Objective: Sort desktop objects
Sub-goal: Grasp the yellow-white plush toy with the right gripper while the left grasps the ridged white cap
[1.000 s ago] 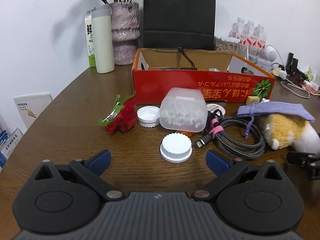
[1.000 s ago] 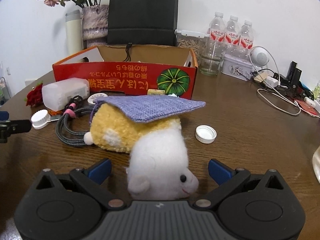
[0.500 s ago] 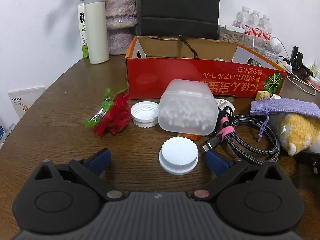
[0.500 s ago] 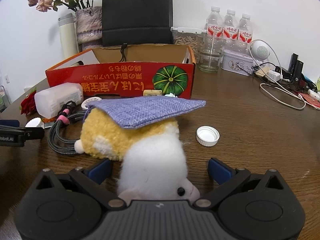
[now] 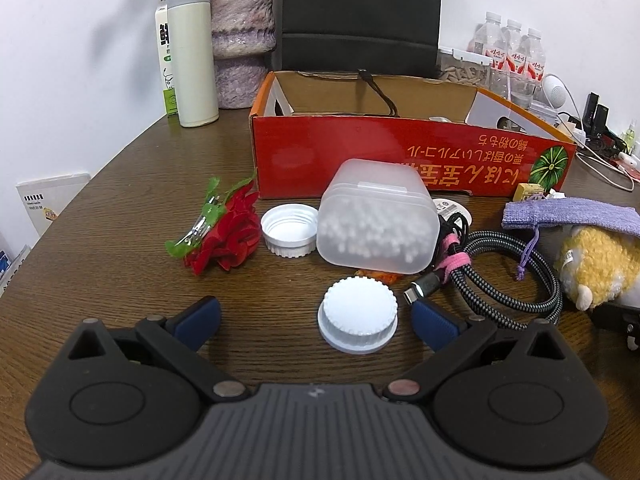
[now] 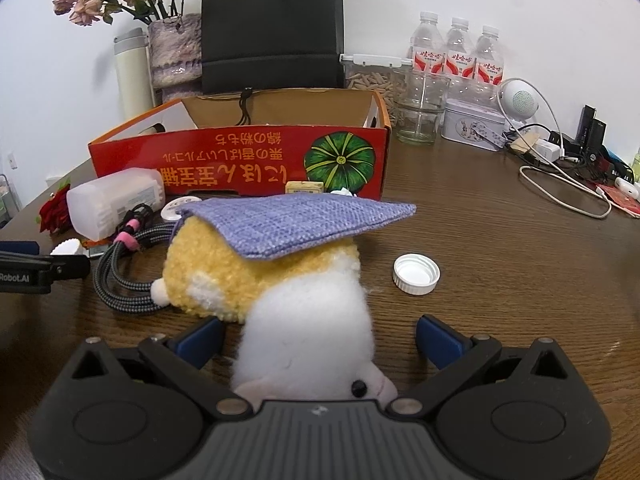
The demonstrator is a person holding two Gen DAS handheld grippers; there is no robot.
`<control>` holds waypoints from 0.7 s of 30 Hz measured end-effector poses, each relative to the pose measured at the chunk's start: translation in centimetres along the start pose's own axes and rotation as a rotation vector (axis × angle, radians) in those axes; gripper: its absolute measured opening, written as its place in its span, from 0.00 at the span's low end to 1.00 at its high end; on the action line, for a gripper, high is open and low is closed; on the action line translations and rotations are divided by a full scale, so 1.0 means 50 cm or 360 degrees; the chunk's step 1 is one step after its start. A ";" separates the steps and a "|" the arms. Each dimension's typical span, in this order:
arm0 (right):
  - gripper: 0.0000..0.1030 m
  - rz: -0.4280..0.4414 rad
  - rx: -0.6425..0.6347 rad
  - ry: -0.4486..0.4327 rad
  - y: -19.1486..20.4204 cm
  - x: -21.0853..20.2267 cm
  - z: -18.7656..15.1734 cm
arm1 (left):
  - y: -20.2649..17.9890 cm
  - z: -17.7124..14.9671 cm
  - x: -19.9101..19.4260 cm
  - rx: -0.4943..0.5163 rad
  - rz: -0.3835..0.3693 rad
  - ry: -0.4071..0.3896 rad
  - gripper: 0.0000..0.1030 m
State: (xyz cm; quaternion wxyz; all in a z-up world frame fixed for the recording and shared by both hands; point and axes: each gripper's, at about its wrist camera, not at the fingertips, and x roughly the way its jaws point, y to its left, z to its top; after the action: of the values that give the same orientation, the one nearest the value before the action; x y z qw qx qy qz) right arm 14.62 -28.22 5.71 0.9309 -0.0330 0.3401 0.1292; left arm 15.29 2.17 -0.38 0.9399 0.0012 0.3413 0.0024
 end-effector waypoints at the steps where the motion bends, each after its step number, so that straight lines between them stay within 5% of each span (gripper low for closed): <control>1: 0.99 0.0002 0.0000 -0.0001 0.000 0.000 0.000 | 0.000 0.000 0.000 0.0000 0.0000 0.0000 1.00; 7: 0.84 -0.0003 0.0006 -0.0034 0.001 -0.008 -0.001 | 0.000 -0.001 -0.003 0.0000 0.0005 -0.0012 0.95; 17: 0.54 0.0030 -0.0026 -0.0076 0.010 -0.019 -0.004 | -0.009 -0.006 -0.021 0.0031 -0.0030 -0.0085 0.44; 21: 0.51 0.0029 -0.0028 -0.0080 0.009 -0.020 -0.005 | -0.020 -0.010 -0.028 0.0065 -0.0055 -0.0095 0.40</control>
State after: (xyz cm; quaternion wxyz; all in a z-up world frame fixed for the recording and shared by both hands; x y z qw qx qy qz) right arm 13.60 -28.03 6.19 0.9377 -0.0348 0.3156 0.1413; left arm 13.90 1.18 0.14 0.9494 0.0147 0.3132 -0.0210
